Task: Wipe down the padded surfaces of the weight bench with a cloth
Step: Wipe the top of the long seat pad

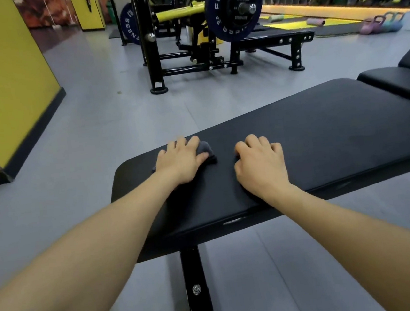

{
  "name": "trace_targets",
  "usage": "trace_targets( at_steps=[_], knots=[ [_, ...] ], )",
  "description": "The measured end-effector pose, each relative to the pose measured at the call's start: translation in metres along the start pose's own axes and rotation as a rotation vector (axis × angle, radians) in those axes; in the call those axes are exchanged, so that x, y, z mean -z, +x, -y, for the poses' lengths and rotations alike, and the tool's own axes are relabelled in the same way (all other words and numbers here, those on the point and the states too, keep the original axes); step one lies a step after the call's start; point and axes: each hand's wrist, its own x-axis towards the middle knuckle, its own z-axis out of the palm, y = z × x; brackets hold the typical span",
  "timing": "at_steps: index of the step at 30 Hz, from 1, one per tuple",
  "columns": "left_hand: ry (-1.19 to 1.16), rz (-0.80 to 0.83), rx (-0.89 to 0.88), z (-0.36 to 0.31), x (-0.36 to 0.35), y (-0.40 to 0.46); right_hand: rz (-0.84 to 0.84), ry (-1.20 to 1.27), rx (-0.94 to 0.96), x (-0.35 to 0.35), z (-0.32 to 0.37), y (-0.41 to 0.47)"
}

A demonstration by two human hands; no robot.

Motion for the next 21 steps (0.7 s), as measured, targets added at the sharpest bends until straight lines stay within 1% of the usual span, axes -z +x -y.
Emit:
trace_targets(
  at_steps=[3, 6, 9, 11, 13, 15, 18, 21],
  knots=[
    [0.009, 0.008, 0.096, 0.011, -0.004, 0.029, 0.024, 0.046, 0.023, -0.004, 0.013, 0.014],
    [-0.01, -0.021, 0.162, 0.018, -0.004, 0.048, 0.001, 0.081, 0.018, -0.015, 0.016, 0.02],
    [0.007, -0.052, 0.152, 0.018, -0.005, 0.043, -0.058, 0.036, 0.053, -0.024, 0.017, 0.018],
    [0.012, -0.044, 0.101, 0.02, -0.006, 0.028, -0.114, 0.019, 0.068, -0.028, 0.021, 0.017],
    [0.031, -0.05, 0.04, 0.021, -0.007, 0.011, -0.204, -0.01, 0.067, -0.034, 0.021, 0.018],
    [0.043, -0.067, 0.013, 0.022, -0.008, 0.007, -0.245, -0.022, 0.08, -0.037, 0.023, 0.019],
    [0.02, -0.068, 0.046, 0.021, -0.007, 0.027, -0.271, -0.027, 0.087, -0.039, 0.024, 0.021],
    [0.007, -0.072, 0.13, 0.021, -0.008, 0.056, -0.291, -0.024, 0.078, -0.04, 0.025, 0.022]
  ],
)
